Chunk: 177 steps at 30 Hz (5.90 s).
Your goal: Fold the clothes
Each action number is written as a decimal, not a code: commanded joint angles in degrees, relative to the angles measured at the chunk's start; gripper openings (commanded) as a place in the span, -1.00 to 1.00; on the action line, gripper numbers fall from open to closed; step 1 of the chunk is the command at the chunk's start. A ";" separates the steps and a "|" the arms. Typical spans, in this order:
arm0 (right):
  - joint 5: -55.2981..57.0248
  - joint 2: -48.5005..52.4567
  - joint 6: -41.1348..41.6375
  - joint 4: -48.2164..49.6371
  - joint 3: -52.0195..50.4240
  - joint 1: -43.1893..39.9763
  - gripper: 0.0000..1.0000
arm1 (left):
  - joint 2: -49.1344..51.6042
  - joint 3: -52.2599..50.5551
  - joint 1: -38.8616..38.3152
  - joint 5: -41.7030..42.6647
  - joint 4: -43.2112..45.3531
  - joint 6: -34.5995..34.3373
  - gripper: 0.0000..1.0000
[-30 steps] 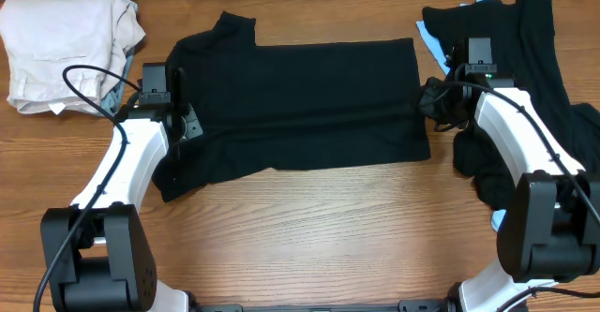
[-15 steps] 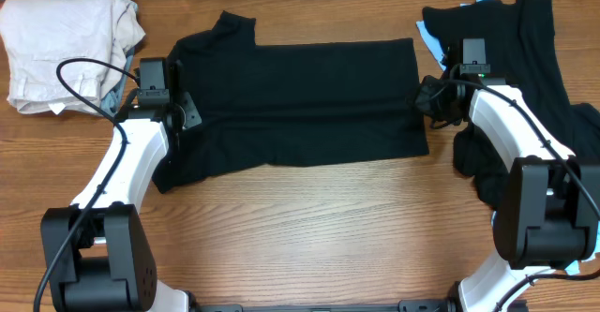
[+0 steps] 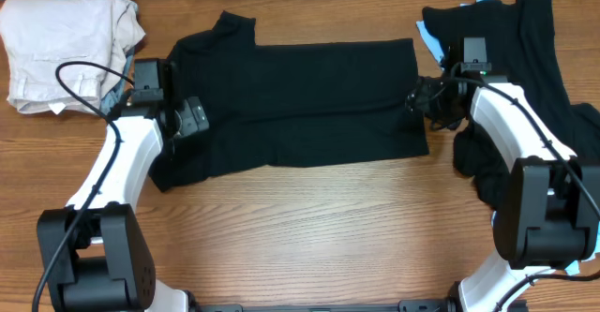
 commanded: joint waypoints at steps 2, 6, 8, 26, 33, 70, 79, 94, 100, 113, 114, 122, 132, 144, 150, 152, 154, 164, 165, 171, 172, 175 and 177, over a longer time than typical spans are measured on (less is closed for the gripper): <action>-1.25 -1.68 -0.20 -7.67 5.79 0.04 0.47 | 0.07 6.45 -0.02 12.52 -14.40 3.45 0.87; -0.68 -1.68 -0.22 -11.82 5.53 0.22 0.48 | 0.09 4.81 0.28 9.33 -22.73 1.70 0.21; 0.31 -1.68 -0.42 -13.11 5.40 0.22 0.49 | 0.09 2.36 0.98 5.81 -22.75 0.72 -0.45; 0.68 -1.55 -0.37 -11.08 -0.55 0.26 0.51 | 0.13 -10.64 2.97 -12.90 0.20 -1.01 -0.92; 0.68 -1.55 -0.13 -1.60 -8.66 0.26 0.08 | 1.88 -10.64 4.15 -14.71 1.22 -0.85 -0.92; 5.11 -3.56 -6.27 -42.03 27.10 -1.68 0.41 | 3.56 38.07 2.49 9.88 -34.93 18.75 1.00; 4.52 -3.50 -8.81 -37.13 37.03 -1.64 0.46 | 23.15 60.59 -8.74 12.02 -20.46 22.95 1.00; 4.57 -3.06 -8.98 -35.41 36.81 -1.64 0.49 | 52.02 72.46 -13.81 4.31 1.31 30.73 0.94; 4.74 -3.06 -8.98 -34.67 36.81 -1.64 0.50 | 56.72 72.37 -14.12 4.48 3.34 30.45 0.65; 4.74 -3.06 -8.98 -34.58 36.79 -1.64 0.54 | 59.12 72.30 -14.34 4.24 10.56 25.94 -0.33; 4.72 -3.06 -8.98 -34.45 36.79 -1.64 0.54 | 59.12 72.28 -14.32 3.91 10.80 25.92 -0.43; 4.72 -1.11 -9.01 -29.33 34.64 -1.64 0.53 | 56.98 76.56 -14.34 -4.15 5.73 25.49 -0.92; 4.72 9.42 -12.04 -13.64 33.73 -1.62 0.52 | 50.21 83.43 -14.34 -3.87 -12.55 23.54 -0.92; 10.34 24.85 -11.98 -5.55 33.73 -1.64 0.36 | 47.28 83.43 -13.35 -6.27 -17.42 22.69 -0.92; 12.28 28.98 -11.43 -4.46 33.73 -1.75 0.27 | 47.28 83.43 -11.50 -5.84 -18.32 21.22 -0.92; 12.26 29.64 -10.25 -3.72 33.73 -1.75 0.22 | 47.28 83.43 -11.41 -5.84 -18.38 21.24 -0.92; 12.24 30.16 -10.23 -2.80 33.73 -1.75 0.17 | 47.28 83.43 -11.37 -5.84 -18.34 21.24 -0.92; 11.96 32.85 -10.23 -0.26 33.75 -1.75 -0.22 | 47.28 83.43 -11.32 -5.81 -18.32 21.09 -0.89; 11.80 32.83 -10.25 0.09 33.75 -1.75 -0.35 | 47.28 83.43 -11.32 -5.84 -18.45 21.03 -0.91; 11.61 32.48 -10.49 -1.88 36.98 -1.75 -0.92 | 47.28 83.43 -11.21 -5.79 -18.93 21.03 -0.92; 11.61 32.26 -10.49 -2.56 37.53 -1.75 -0.92 | 47.28 83.43 -11.21 -5.51 -18.97 21.05 -0.92; 10.51 29.86 -10.54 -9.11 42.40 -1.75 -0.92 | 46.86 83.45 -11.21 -3.41 -21.29 21.03 -0.92; 10.16 29.18 -10.51 -12.94 45.16 -1.75 -0.92 | 46.40 83.45 -11.21 -3.41 -22.99 21.03 -0.92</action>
